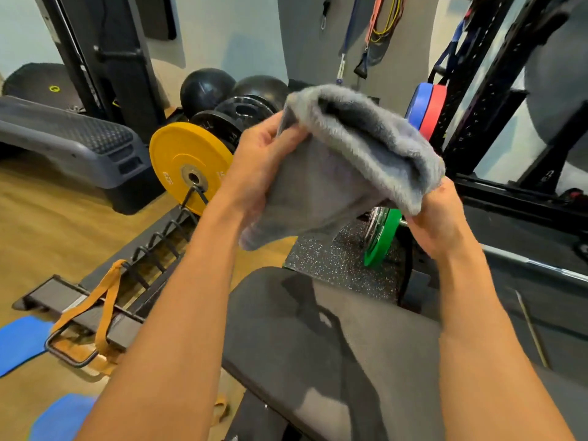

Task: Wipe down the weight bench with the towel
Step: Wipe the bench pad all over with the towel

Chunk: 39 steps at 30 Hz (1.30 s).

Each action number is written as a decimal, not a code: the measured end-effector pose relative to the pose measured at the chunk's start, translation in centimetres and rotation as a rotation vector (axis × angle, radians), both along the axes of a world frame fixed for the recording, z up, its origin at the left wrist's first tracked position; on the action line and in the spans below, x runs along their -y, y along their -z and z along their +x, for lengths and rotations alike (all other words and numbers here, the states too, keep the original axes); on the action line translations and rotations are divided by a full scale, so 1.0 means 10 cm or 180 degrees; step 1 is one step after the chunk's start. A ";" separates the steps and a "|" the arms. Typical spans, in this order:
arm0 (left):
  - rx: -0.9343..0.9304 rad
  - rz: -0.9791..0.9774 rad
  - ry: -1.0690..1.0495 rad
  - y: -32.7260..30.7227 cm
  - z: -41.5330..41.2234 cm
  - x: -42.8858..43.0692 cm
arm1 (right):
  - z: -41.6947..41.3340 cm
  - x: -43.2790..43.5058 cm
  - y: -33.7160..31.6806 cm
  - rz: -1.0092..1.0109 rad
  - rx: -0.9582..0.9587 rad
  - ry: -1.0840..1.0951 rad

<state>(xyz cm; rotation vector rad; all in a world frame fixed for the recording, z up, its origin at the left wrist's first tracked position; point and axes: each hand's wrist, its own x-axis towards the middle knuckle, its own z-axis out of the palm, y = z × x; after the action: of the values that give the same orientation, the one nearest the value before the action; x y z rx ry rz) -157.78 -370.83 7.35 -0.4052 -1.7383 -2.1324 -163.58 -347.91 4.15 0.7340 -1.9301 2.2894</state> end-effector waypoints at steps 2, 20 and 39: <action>0.0325 -0.0298 0.0078 0.44 0.26 0.00 | 0.15 -0.19 0.29 0.0717 0.0079 -0.0027; 0.3324 -0.1877 -0.0316 2.00 0.78 0.09 | 0.55 -0.30 1.41 0.4065 0.1842 -0.0150; 0.1591 -0.4506 -0.0660 2.36 0.04 0.14 | 0.65 1.17 1.81 0.4201 0.0441 0.1025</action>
<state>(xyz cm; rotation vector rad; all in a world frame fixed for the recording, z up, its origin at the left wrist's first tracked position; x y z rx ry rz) -157.43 -372.20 -16.27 0.0305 -3.1560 -0.5407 -157.04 -359.59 -13.94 0.2011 -3.1701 0.6669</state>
